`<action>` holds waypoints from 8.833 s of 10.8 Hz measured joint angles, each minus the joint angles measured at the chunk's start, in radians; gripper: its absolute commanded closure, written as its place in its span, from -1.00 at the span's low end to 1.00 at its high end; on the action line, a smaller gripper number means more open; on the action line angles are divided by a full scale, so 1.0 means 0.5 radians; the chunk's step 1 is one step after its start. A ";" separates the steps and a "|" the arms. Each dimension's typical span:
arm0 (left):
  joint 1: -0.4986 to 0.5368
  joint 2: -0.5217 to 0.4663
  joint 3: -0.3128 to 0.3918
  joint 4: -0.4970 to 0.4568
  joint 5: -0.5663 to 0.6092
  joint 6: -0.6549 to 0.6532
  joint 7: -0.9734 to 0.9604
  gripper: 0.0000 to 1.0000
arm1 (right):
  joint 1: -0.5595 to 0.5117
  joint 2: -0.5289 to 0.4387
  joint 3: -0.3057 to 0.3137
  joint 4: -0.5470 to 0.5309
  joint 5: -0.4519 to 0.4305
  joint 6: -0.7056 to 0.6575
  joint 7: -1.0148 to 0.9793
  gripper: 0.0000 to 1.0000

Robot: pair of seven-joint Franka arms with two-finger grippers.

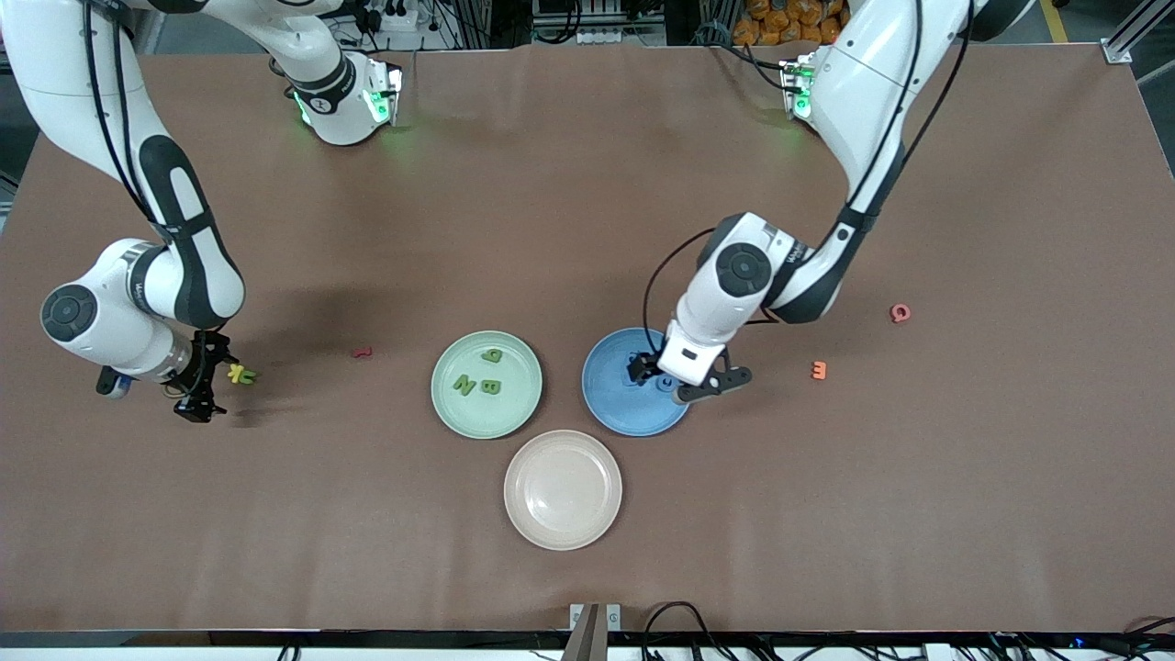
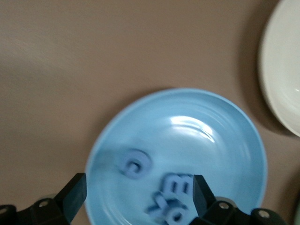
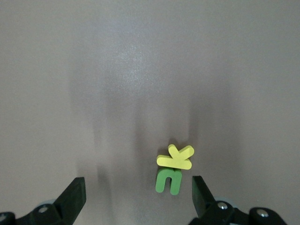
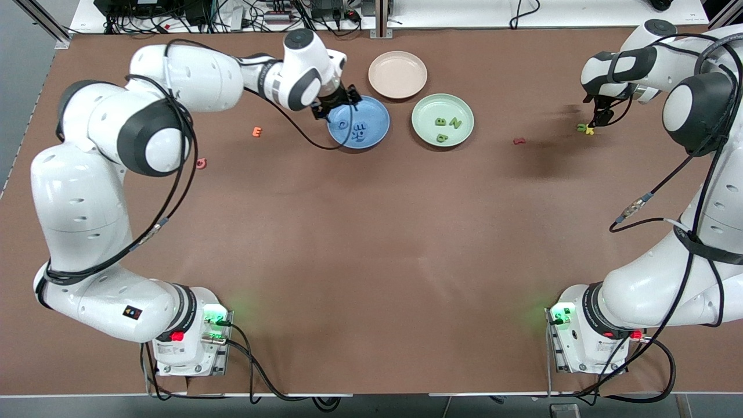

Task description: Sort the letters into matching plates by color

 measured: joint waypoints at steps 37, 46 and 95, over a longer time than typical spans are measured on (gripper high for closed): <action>0.654 -1.412 0.440 0.005 -0.088 -1.611 1.444 -1.00 | 0.028 0.031 0.016 -0.127 0.007 0.177 0.015 0.70; 0.665 -1.412 0.441 0.221 -0.114 -1.926 1.635 -1.00 | 0.030 0.029 0.041 -0.075 0.007 0.005 -0.759 1.00; 0.671 -1.321 0.445 0.300 -0.128 -1.883 1.642 -1.00 | 1.100 0.196 -0.136 0.721 -0.007 -0.653 -2.165 -1.00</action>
